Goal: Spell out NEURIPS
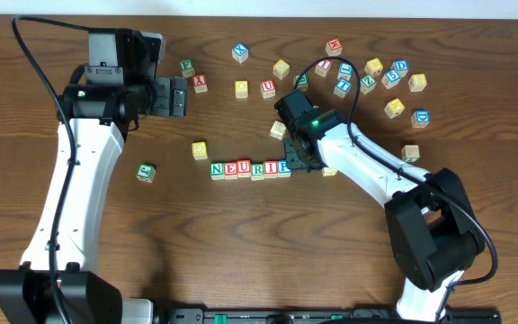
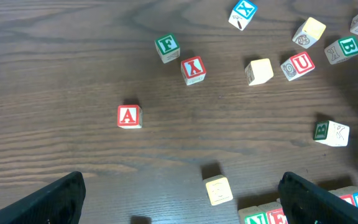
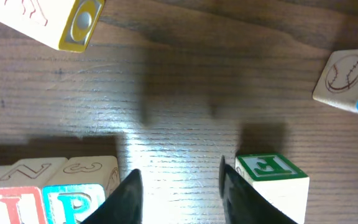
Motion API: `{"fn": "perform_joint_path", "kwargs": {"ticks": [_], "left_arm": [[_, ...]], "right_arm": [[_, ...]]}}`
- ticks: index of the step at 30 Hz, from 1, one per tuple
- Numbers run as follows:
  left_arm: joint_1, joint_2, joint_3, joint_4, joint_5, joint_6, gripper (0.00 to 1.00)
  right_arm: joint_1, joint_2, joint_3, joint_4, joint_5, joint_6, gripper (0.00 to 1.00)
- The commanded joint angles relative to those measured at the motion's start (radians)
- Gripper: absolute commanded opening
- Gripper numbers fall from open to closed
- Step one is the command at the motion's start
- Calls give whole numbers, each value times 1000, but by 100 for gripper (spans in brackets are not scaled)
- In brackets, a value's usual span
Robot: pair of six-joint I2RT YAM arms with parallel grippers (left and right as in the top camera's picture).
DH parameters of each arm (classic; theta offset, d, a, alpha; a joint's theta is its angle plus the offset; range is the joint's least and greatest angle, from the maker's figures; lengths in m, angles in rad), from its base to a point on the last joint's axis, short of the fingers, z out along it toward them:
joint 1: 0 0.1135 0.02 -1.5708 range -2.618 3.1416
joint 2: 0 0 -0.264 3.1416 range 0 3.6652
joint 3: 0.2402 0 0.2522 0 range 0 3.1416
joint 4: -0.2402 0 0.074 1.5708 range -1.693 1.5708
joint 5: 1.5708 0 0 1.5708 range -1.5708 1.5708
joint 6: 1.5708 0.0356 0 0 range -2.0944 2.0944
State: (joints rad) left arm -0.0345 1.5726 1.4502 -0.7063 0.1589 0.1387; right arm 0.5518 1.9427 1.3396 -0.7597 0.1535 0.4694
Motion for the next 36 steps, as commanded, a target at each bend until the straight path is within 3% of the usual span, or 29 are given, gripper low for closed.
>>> {"fn": "perform_joint_path", "kwargs": {"ticks": [1,5,9,14,36], "left_arm": [[3,-4,26,0,6,11,98],[3,-4,26,0,6,10,98],[3,-4,26,0,6,11,97],[3,-4,26,0,6,11,98],[3,-4,26,0,6,11,98]], "right_arm": [[-5,-24,1,-2,13,5,30],[-5,-24,2,-3,12,5,23],[-5,-24,2,-8,12,5,8],[-5,-24,19,-44,13,5,1],[-34,-66,49,-172,58,17,1]]}}
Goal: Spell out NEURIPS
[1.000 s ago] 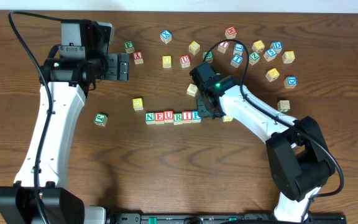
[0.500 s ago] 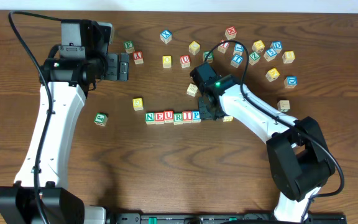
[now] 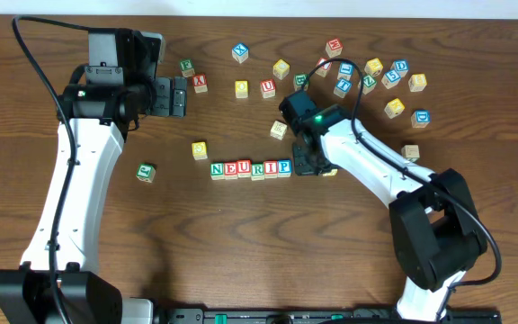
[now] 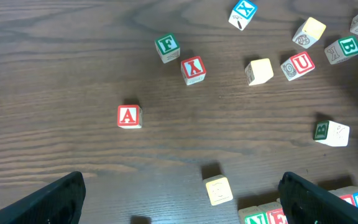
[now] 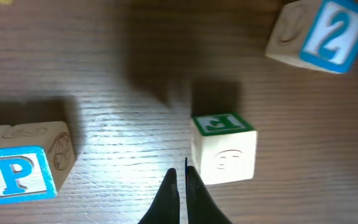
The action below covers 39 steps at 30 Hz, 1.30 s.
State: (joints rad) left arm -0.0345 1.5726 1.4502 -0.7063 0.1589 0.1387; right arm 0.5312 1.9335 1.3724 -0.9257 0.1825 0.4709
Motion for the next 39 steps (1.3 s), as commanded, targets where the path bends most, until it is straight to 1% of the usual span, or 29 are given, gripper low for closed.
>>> {"fn": "perform_joint_path", "kwargs": {"ticks": [1,11,24,32,39], "left_arm": [[3,-4,26,0,6,11,98],[3,-4,26,0,6,11,98],[3,-4,26,0,6,10,98],[3,-4,26,0,6,10,98],[3,-4,26,0,6,11,98]], "right_arm": [[-14,-60,16,-7,29,15,1],[-16,-83,16,-38,100,40,1],[-15,-82,16,-9,104,53,1],[-16,-82,-26,45,103,68,1],[-16,-82,-42,58,103,75,1]]}}
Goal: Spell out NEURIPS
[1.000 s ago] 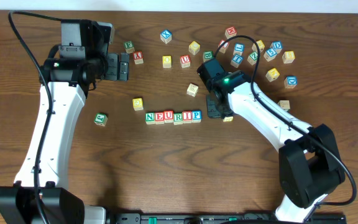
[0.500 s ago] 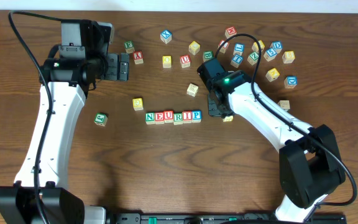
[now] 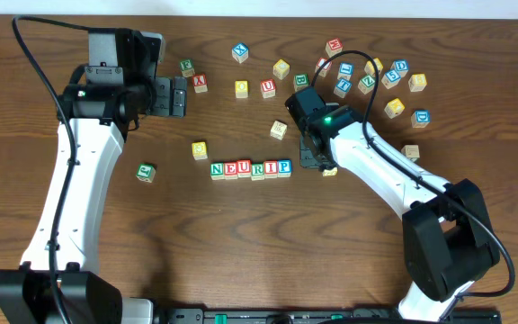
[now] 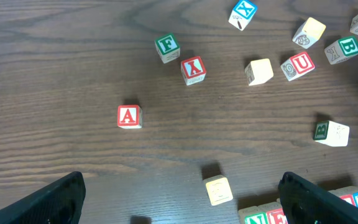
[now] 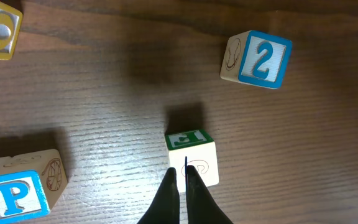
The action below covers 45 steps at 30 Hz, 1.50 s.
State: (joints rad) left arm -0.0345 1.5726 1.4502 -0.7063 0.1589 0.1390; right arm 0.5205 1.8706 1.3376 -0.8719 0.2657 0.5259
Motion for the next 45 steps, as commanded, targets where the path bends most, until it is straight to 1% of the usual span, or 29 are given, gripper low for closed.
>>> {"fn": "perform_joint_path", "kwargs": {"ticks": [1,9,19,45], "left_arm": [[3,-4,26,0,6,10,98],[3,-4,26,0,6,10,98],[3,-4,26,0,6,10,98],[3,-4,26,0,6,10,98]], "right_arm": [[-5,-19,-7,5,21,20,1],[-5,-19,-19,12,21,31,1],[-5,-19,-83,77,20,52,1],[-11,-19,-91,113,22,53,1]]}}
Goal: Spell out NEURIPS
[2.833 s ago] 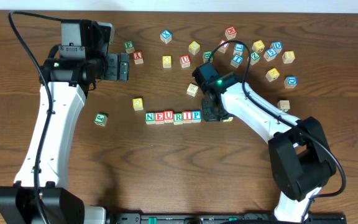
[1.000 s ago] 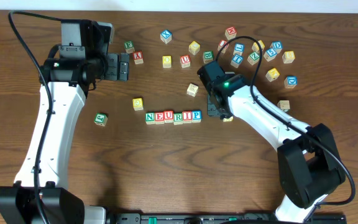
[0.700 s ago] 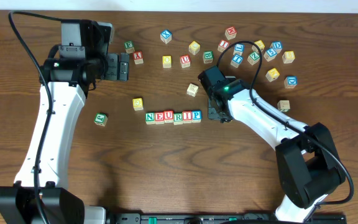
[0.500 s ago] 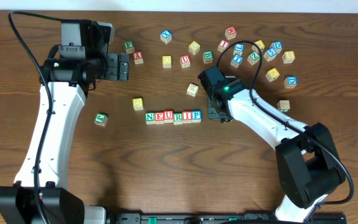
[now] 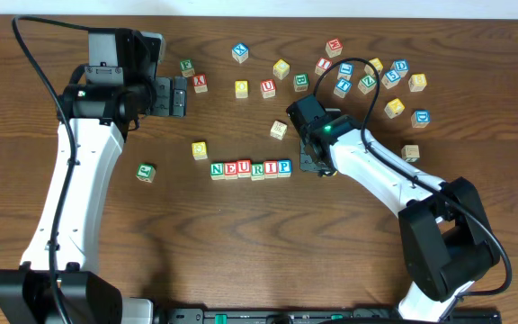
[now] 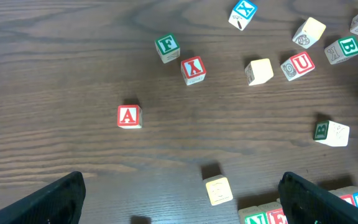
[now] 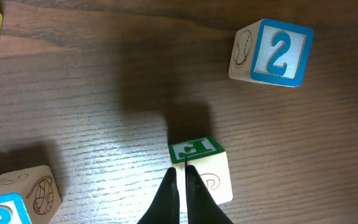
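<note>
Six blocks lie in a row [image 5: 250,168] reading NEURIP; its P end [image 7: 2,208] shows at the bottom left of the right wrist view. My right gripper [image 7: 182,173] is shut with nothing in it. Its tips overlap the near edge of a cream block with a green top face [image 7: 199,149], whose letter I cannot read. That block [image 5: 329,171] lies just right of the row. My left gripper [image 6: 182,199] hangs open and empty at the back left, above a yellow block [image 6: 218,190].
Loose blocks are scattered at the back: a red A [image 6: 128,116], green F [image 6: 166,46], red X [image 6: 193,70] and red U [image 6: 298,65]. A blue 2 block [image 7: 272,53] lies beyond the green-topped one. A lone block [image 5: 146,171] sits at the left.
My shut right gripper has shifted slightly, and the green-topped block sits a little lower and farther right in its view. The left arm and the row have not moved.
My right gripper stood open just right of the P, the green-topped block at its right finger. Then it was shut and empty beside that block. Later its shut tips overlapped the block from farther off, as they do now. The row reads NEURIP throughout.
</note>
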Motion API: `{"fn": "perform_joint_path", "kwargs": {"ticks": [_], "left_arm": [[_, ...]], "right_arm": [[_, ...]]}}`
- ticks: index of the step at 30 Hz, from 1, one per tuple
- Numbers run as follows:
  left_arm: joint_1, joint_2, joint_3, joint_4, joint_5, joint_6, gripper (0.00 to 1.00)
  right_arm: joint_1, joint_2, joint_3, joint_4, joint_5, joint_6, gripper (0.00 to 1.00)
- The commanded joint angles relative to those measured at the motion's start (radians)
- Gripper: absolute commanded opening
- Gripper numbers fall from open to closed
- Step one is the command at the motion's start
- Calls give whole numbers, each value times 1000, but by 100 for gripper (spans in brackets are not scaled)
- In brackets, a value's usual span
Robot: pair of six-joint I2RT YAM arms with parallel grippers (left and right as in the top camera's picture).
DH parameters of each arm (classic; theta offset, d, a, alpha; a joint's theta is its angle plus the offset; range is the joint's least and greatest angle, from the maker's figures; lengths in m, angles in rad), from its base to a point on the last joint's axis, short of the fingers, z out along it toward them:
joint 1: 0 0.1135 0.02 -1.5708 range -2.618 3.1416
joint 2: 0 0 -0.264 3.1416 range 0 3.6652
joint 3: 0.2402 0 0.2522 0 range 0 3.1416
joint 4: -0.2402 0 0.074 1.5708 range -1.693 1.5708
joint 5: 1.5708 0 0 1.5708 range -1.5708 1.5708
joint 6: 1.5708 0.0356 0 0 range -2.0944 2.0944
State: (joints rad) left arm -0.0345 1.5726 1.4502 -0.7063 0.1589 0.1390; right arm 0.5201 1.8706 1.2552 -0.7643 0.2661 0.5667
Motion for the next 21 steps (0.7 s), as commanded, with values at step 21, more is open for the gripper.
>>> {"fn": "perform_joint_path", "kwargs": {"ticks": [21], "left_arm": [[3,-4,26,0,6,10,98]], "right_arm": [[-11,-19,-43,29,30,24,1]]}}
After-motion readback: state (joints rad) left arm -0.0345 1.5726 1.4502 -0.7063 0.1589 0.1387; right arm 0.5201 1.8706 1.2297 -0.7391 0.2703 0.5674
